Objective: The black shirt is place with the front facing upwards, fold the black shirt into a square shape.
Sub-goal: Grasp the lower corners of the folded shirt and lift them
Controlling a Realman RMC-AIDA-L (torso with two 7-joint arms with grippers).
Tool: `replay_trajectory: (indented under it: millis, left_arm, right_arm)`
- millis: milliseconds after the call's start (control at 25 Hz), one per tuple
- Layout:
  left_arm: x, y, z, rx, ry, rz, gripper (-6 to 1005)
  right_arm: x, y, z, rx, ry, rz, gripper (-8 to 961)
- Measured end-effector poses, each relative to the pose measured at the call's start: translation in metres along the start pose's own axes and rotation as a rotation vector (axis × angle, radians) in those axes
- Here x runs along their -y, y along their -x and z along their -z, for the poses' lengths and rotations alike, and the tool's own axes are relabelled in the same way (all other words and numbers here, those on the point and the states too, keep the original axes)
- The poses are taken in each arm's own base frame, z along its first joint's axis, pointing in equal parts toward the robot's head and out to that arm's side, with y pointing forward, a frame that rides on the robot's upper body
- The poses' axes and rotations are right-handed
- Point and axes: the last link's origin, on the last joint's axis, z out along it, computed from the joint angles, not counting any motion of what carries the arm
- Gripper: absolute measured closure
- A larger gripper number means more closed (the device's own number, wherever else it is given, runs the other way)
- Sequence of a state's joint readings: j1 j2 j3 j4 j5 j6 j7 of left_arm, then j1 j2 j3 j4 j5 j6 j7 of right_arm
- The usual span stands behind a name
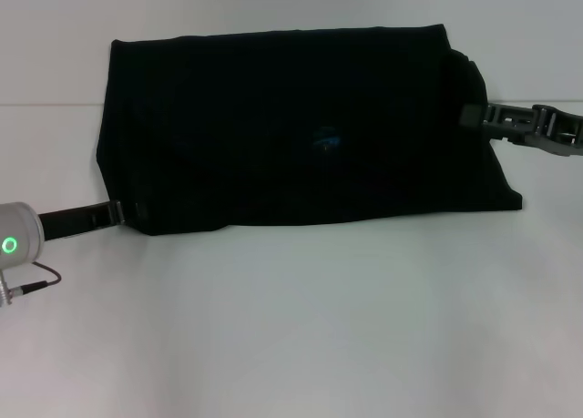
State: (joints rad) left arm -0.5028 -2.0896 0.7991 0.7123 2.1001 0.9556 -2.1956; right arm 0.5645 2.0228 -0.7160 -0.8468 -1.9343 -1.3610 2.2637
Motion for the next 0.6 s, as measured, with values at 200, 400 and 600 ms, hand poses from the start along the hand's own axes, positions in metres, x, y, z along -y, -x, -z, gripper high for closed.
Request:
replay_trajectory:
  millis: [200,400,600]
  left_arm:
    - [-0.001,-0.004,0.004,0.006,0.024,0.008,819]
    - [0.004,-0.026,0.017,0.013,0.093,0.089,950]
    - [0.01,-0.044,0.024,0.006,0.11,0.162,1000]
  right_arm:
    - [-0.001,0.0,0.001,-0.012,0.005,0.012,204]
    - [0.005,0.005,0.009,-0.057,-0.032,0.041,206]
    - [0.025,0.021,0.019,-0.137,-0.216,0.015,207]
